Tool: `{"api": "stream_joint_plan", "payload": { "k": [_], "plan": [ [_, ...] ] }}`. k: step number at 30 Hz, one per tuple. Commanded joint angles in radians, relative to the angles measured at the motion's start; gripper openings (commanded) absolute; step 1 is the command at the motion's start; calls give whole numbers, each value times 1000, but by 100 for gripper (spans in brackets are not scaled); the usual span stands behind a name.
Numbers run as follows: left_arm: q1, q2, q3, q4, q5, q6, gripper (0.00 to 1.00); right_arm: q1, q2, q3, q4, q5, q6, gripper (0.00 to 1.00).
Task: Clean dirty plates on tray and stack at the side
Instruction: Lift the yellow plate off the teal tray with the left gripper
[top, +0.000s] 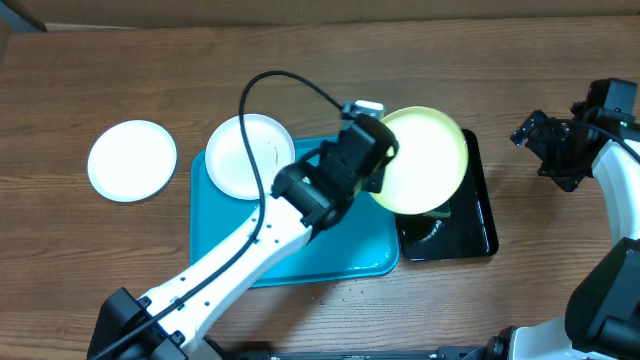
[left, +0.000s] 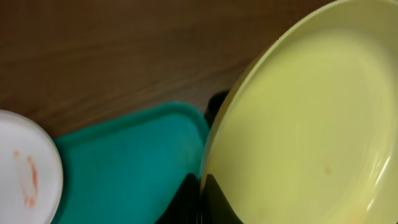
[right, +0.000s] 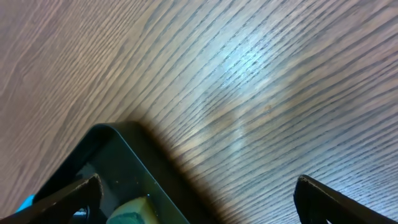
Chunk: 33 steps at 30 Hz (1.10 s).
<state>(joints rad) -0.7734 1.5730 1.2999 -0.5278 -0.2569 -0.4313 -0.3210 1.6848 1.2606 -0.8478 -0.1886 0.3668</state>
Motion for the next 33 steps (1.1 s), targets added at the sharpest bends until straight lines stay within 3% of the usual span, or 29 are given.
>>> {"api": "stream_joint_plan", "payload": {
  "k": [1, 5, 10, 20, 26, 33],
  "plan": [
    [-51, 8, 27, 85, -68, 98, 4, -8, -15, 10, 5, -30, 4, 100],
    [-96, 27, 27, 214, -93, 206, 4, -8, -15, 10, 5, -30, 4, 100],
    [-163, 82, 27, 366, -177, 424, 4, -8, -15, 10, 5, -30, 4, 100],
    [-309, 157, 27, 524, -587, 821, 4, -8, -15, 10, 5, -30, 4, 100],
    [-338, 157, 27, 572, -739, 922, 4, -8, -15, 10, 5, -30, 4, 100],
    [-425, 157, 27, 582, -774, 960, 4, -8, -15, 10, 5, -30, 4, 100]
  ]
}}
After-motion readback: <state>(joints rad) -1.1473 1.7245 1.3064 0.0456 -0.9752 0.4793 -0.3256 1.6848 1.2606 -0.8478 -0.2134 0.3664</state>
